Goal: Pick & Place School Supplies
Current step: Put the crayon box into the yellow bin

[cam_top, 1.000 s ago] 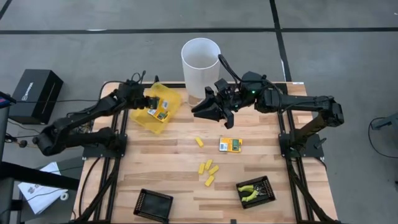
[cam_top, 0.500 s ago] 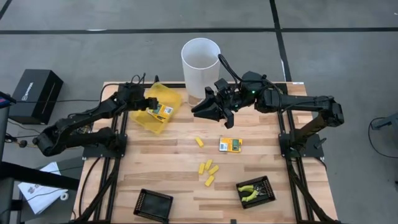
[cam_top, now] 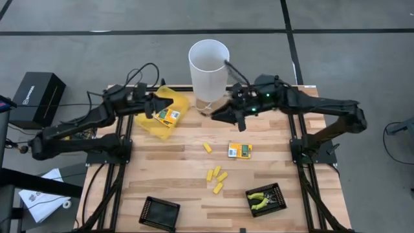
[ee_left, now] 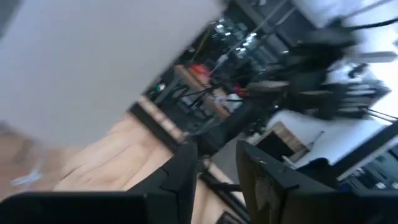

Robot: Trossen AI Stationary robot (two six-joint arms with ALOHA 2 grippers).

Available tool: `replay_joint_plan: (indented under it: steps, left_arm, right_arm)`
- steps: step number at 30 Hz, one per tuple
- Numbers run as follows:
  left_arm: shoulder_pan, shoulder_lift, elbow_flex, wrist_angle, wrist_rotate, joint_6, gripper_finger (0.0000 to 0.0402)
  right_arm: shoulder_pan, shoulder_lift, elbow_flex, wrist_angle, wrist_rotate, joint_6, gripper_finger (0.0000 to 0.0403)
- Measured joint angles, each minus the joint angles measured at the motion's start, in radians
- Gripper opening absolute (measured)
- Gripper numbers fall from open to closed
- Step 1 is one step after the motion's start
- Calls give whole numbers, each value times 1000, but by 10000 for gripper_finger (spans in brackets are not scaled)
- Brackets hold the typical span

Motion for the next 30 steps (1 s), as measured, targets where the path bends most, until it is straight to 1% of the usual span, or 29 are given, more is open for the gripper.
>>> replay_joint_plan:
  steps: [3, 5, 7, 9, 10, 13, 18, 22, 25, 27, 30]
  left_arm:
    - [-75, -8, 26, 6, -63, 13, 104]
    - [-110, -6, 30, 9, -94, 22, 103]
    - [-135, -6, 32, 23, -121, 23, 103]
    - [-154, -5, 32, 24, -141, 25, 103]
    - [-163, -3, 32, 24, -150, 25, 103]
    - [-186, 1, 32, 28, -165, 48, 103]
    - [-206, 4, 32, 31, -166, 50, 103]
    - [-216, 4, 32, 31, -169, 44, 103]
    - [-216, 4, 32, 32, -163, 23, 103]
    - [-216, 4, 32, 32, -163, 16, 103]
    - [-216, 4, 32, 32, -163, -4, 103]
  right_arm:
    - [-1, -44, -1, -318, 138, 11, 102]
    - [9, -61, -1, -553, 220, 68, 102]
    - [36, -58, -5, -746, 306, 132, 102]
    - [67, -57, -50, -877, 357, 190, 102]
    - [84, -58, -85, -891, 363, 221, 102]
    - [132, -87, -238, -818, 352, 320, 102]
    - [209, -139, -560, -521, 332, 557, 103]
    - [248, -182, -766, -295, 333, 746, 103]
    - [259, -211, -863, -173, 337, 839, 103]
    - [259, -223, -899, -139, 337, 874, 103]
    - [257, -226, -928, -128, 339, 877, 103]
